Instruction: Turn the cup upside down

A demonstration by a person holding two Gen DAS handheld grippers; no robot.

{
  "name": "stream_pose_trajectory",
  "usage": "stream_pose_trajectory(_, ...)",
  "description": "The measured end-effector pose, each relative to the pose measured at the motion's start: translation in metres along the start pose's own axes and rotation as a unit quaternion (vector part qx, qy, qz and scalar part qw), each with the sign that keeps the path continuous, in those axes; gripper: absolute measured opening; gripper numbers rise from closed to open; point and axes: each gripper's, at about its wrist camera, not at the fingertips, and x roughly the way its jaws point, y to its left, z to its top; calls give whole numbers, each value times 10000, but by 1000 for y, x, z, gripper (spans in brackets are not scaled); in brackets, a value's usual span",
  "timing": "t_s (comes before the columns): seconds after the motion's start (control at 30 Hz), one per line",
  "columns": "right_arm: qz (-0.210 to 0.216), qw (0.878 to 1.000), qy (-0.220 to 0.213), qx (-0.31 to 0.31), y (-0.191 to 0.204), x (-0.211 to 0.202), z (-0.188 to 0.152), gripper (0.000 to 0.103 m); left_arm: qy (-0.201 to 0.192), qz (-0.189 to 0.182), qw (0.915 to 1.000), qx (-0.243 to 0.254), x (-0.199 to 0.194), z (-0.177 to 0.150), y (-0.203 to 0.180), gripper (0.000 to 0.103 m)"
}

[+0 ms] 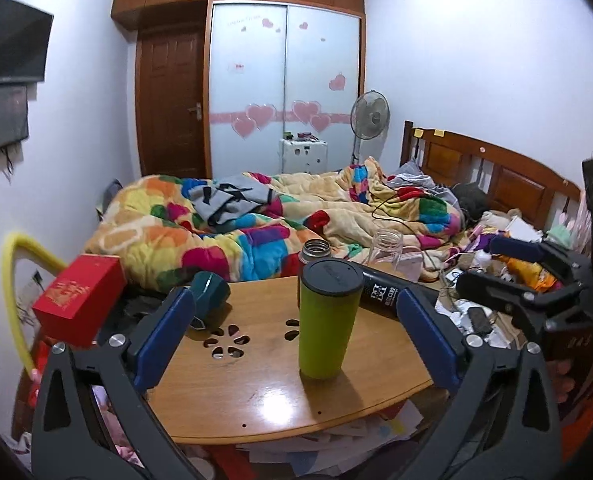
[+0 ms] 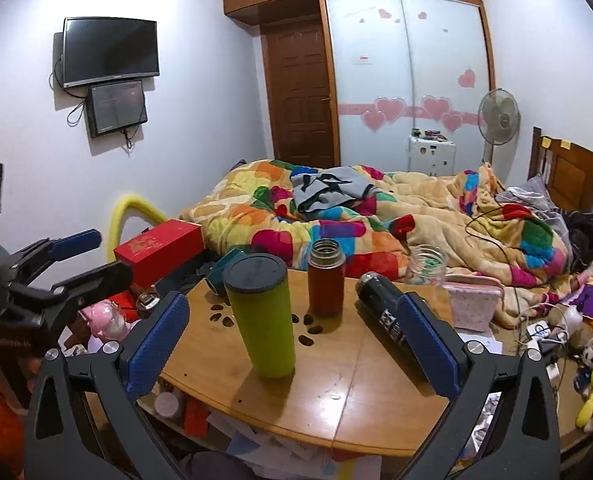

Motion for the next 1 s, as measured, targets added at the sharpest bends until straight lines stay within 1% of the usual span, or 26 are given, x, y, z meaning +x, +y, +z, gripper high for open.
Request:
stream_pose_trajectory(0.17,-68,9999,-55,67,-1,-10,-5,103,-55,24,10000,-10,-8,-7,-9,103)
stream_pose_trajectory(0.47,-113,9995,-35,302,-12,-12,-7,103,-82,-9,9999,-125,-8,-5,-8,103)
stream_pose_trajectory(1.0,-125,9994,-56,303,-10,-10,-6,103,-89,21,9998,-165,-4,-4,-4,103)
